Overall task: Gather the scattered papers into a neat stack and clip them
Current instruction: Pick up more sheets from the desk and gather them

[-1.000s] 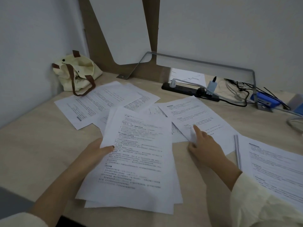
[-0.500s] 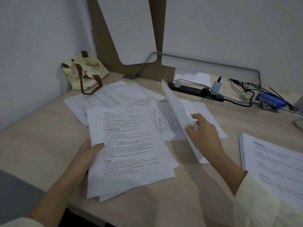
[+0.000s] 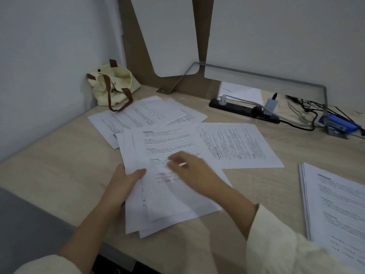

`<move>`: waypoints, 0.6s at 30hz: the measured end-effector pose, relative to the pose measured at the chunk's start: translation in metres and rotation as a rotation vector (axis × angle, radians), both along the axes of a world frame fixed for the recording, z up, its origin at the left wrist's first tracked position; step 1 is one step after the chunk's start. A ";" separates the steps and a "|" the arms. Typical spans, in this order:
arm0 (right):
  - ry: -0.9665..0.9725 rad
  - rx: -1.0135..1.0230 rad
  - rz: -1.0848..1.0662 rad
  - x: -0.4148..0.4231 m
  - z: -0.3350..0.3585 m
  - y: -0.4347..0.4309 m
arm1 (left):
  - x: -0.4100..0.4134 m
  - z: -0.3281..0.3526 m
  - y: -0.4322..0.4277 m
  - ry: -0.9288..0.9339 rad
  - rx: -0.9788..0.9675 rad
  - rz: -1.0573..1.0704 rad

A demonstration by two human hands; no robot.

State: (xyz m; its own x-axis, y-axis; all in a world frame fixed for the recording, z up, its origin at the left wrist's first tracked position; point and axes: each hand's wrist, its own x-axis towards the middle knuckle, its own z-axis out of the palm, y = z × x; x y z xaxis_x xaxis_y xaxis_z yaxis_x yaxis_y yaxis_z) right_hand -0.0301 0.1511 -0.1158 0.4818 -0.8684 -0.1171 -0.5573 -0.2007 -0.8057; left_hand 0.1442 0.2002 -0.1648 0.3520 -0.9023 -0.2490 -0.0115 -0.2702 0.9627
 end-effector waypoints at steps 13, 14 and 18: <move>0.718 -0.244 -0.184 -0.151 -0.034 -0.068 | 0.002 -0.013 -0.006 -0.084 0.024 0.053; 0.733 -0.295 -0.186 -0.152 -0.033 -0.068 | 0.001 -0.013 -0.007 -0.099 0.021 0.062; 0.809 -0.456 -0.132 -0.159 -0.032 -0.069 | -0.002 -0.012 -0.008 -0.057 0.016 0.114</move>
State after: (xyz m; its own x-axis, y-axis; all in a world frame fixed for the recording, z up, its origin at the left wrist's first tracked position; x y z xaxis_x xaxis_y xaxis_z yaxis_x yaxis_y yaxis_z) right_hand -0.1889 0.0818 -0.1478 0.2975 -0.9547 -0.0080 -0.9545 -0.2973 -0.0226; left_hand 0.1424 0.1924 -0.1770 0.4658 -0.8517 -0.2400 -0.0346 -0.2885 0.9569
